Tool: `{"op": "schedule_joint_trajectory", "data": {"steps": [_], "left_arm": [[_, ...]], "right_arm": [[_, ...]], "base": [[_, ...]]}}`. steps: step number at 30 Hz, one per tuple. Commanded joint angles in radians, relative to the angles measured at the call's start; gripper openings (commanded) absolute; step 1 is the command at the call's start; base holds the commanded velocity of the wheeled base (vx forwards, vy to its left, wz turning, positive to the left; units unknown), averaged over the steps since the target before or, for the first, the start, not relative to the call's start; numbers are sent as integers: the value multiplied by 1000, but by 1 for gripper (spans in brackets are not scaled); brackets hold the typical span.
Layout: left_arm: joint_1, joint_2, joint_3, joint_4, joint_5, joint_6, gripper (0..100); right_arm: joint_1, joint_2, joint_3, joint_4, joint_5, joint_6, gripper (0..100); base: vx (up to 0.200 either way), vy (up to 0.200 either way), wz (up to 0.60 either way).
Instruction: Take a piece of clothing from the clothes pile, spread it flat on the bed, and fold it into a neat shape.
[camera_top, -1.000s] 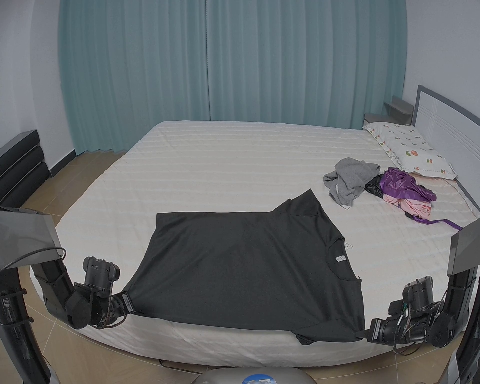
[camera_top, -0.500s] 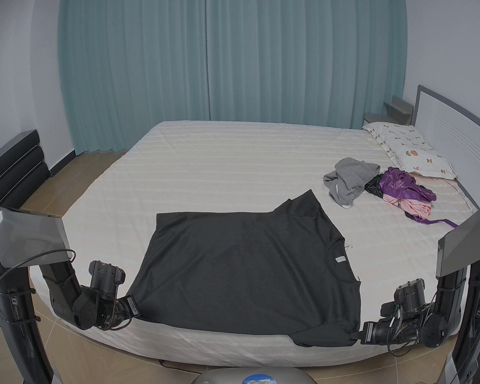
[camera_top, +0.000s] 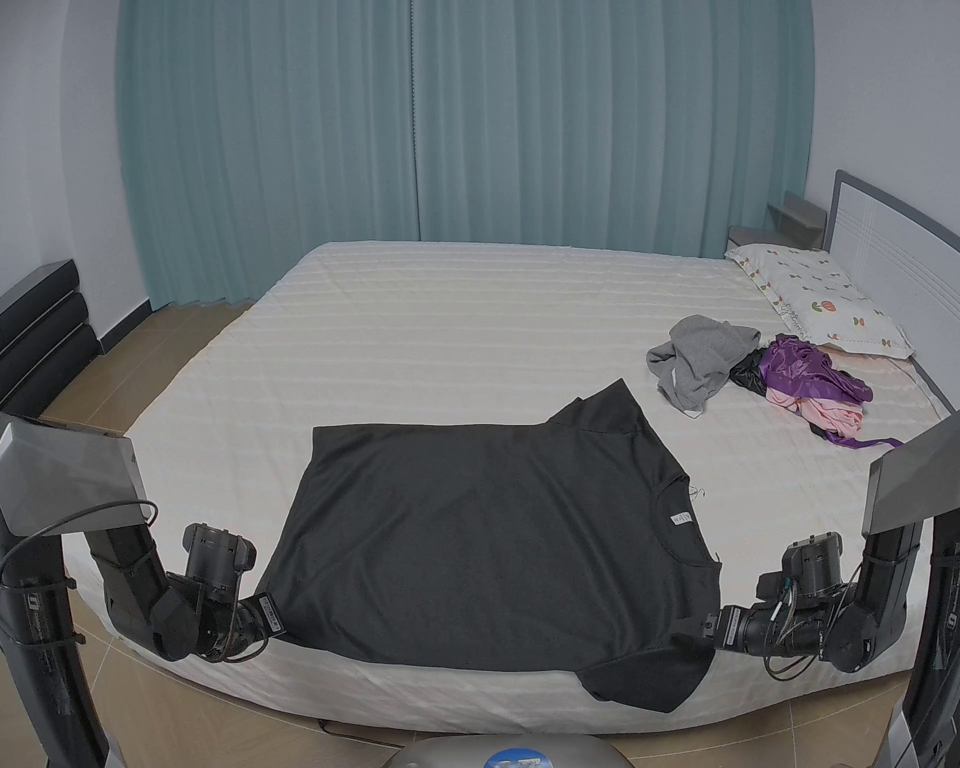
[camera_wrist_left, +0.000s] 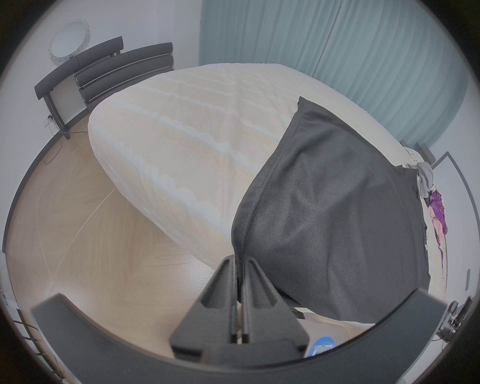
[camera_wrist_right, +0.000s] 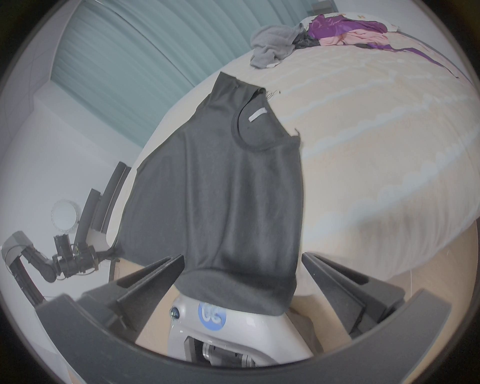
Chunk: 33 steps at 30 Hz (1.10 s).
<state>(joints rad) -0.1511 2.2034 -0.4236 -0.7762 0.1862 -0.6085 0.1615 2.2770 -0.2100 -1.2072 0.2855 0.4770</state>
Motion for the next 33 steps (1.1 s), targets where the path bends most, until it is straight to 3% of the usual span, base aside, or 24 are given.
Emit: {"op": "schedule_joint_trajectory", "data": {"steps": [1, 7, 8, 33], "left_arm": [[-1, -7, 0, 0, -1, 0, 0], [1, -19, 3, 0, -1, 0, 0], [1, -14, 3, 0, -1, 0, 0], [7, -11, 2, 0, 1, 0, 0]], "right_arm": [[-33, 16, -45, 2, -5, 0, 100], [-60, 29, -78, 5, -3, 0, 100], [-59, 33, -80, 5, -3, 0, 0], [-115, -11, 43, 3, -6, -41, 0]], "base": [[0, 0, 0], [0, 0, 0], [0, 0, 0], [0, 0, 0]]}}
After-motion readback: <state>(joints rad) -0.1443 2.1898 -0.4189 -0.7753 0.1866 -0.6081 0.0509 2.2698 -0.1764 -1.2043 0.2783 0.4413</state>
